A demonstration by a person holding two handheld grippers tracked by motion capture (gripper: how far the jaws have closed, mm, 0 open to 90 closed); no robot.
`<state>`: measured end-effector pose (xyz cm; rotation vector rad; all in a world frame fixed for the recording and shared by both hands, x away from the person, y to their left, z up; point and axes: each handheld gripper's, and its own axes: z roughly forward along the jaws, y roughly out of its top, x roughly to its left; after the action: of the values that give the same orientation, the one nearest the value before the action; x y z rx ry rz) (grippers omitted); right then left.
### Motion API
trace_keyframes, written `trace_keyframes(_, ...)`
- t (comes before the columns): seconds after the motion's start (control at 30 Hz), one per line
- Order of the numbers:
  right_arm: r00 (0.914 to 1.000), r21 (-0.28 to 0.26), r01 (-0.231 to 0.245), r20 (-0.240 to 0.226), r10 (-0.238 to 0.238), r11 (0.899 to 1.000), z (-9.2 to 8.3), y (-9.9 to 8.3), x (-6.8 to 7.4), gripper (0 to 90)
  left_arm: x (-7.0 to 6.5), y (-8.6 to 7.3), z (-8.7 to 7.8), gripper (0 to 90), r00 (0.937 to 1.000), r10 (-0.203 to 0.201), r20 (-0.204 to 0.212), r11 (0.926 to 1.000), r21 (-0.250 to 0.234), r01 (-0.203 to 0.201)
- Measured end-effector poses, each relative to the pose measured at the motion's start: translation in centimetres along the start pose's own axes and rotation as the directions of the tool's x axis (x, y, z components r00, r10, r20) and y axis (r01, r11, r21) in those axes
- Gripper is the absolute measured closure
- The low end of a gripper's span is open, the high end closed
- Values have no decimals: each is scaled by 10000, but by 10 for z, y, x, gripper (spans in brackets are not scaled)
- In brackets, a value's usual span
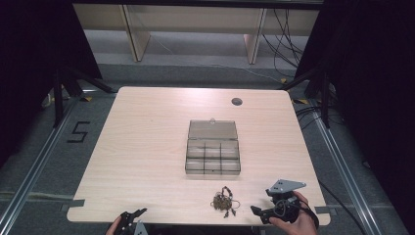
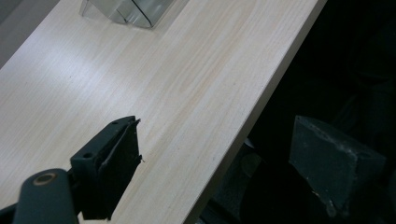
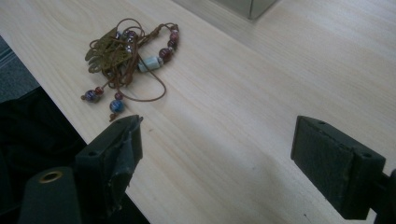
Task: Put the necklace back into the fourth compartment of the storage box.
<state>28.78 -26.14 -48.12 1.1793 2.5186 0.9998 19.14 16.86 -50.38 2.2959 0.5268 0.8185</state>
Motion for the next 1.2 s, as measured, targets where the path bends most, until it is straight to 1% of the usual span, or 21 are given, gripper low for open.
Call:
trace_keyframes(0.07, 9998, 214, 170, -119, -167, 9996, -1, 5, 3, 172, 1, 0, -1, 155, 9997, 176, -141, 9998, 101, -174)
trace_keyframes(0.1, 9999, 291, 90, -144, -86, 9995, -1, 6, 4, 172, 0, 0, 0, 155, 10000, 4, -39, 10000, 44, -3)
trace_keyframes(0.17, 9996, 109, 136, -256, -133, 9998, 1, 7, 5, 171, 0, 0, 0, 155, 10000, -4, -5, 10000, 8, 4)
trace_keyframes(0.23, 9991, 150, 334, -266, -330, 9993, 3, 10, 7, 168, 2, 1, -2, 155, 9997, 220, 117, 9993, 311, -223)
trace_keyframes(0.3, 9985, 487, 330, -443, -309, 9983, 4, 16, 11, 164, 0, 0, -1, 155, 10000, -38, 76, 10000, 62, 38)
trace_keyframes(0.43, 9960, 377, 702, -588, -679, 9968, 10, 23, 16, 161, 2, 0, -2, 155, 9998, 183, 29, 9995, 244, -183)
trace_keyframes(0.47, 9934, 625, 961, -691, -918, 9934, 11, 29, 19, 161, 2, 0, -1, 155, 9998, 170, 48, 9997, 193, -171)
trace_keyframes(0.5, 9948, 640, 732, -758, -683, 9953, 13, 30, 22, 161, 2, 0, -1, 155, 9998, 170, 48, 9997, 193, -171)
trace_keyframes(0.53, 9923, 731, 1031, -763, -975, 9920, 14, 33, 23, 161, 2, 0, 0, 155, 9998, 194, -56, 9997, 151, -193)
trace_keyframes(0.6, 9898, 806, 1212, -845, -1144, 9894, 18, 37, 27, 167, 1, 0, 1, 155, 9995, 240, -225, 9996, 168, -236)
trace_keyframes(0.77, 9892, 896, 1216, -934, -1132, 9885, 26, 44, 33, 177, 1, 0, 0, 155, 9999, 138, -81, 9998, 136, -137)
trace_keyframes(0.8, 9875, 971, 1386, -884, -1302, 9856, 28, 46, 34, 179, 2, 0, 0, 155, 9998, 152, -96, 9998, 129, -151)
trace_keyframes(0.83, 9894, 1117, 1197, -960, -1092, 9865, 31, 49, 37, 181, 1, 0, 0, 155, 9998, 164, -81, 9998, 150, -163)
trace_keyframes(0.87, 9872, 1183, 1400, -928, -1294, 9831, 36, 52, 39, 181, 1, 0, 0, 155, 9998, 184, -76, 9997, 147, -183)
trace_keyframes(0.93, 9883, 1395, 1311, -957, -1184, 9815, 37, 54, 40, 181, 2, 0, 1, 155, 9996, 192, -206, 9998, 75, -191)
trace_keyframes(0.97, 9849, 1472, 1533, -1032, -1390, 9772, 44, 58, 42, 182, 0, -1, 1, 155, 9999, -108, -80, 9999, -73, 107)
trace_keyframes(1.0, 9865, 1566, 1444, -995, -1298, 9770, 46, 59, 44, 182, 2, 0, 0, 155, 9995, 239, -199, 9996, 156, -236)
trace_keyframes(1.03, 9865, 1566, 1444, -995, -1298, 9770, 46, 59, 44, 182, 2, 0, 0, 155, 9995, 239, -199, 9996, 156, -236)
trace_keyframes(1.07, 9822, 1405, 1687, -1075, -1543, 9756, 50, 60, 44, 182, 1, 0, 0, 155, 9998, 177, -71, 9997, 144, -176)
trace_keyframes(1.13, 9803, 1772, 1807, -1123, -1626, 9674, 56, 64, 47, 186, 2, 0, 0, 155, 9997, 193, -171, 9997, 143, -191)
trace_keyframes(1.2, 9788, 1832, 1885, -1152, -1693, 9649, 60, 66, 49, 189, 2, 0, 0, 155, 9998, 199, -88, 9997, 169, -197)
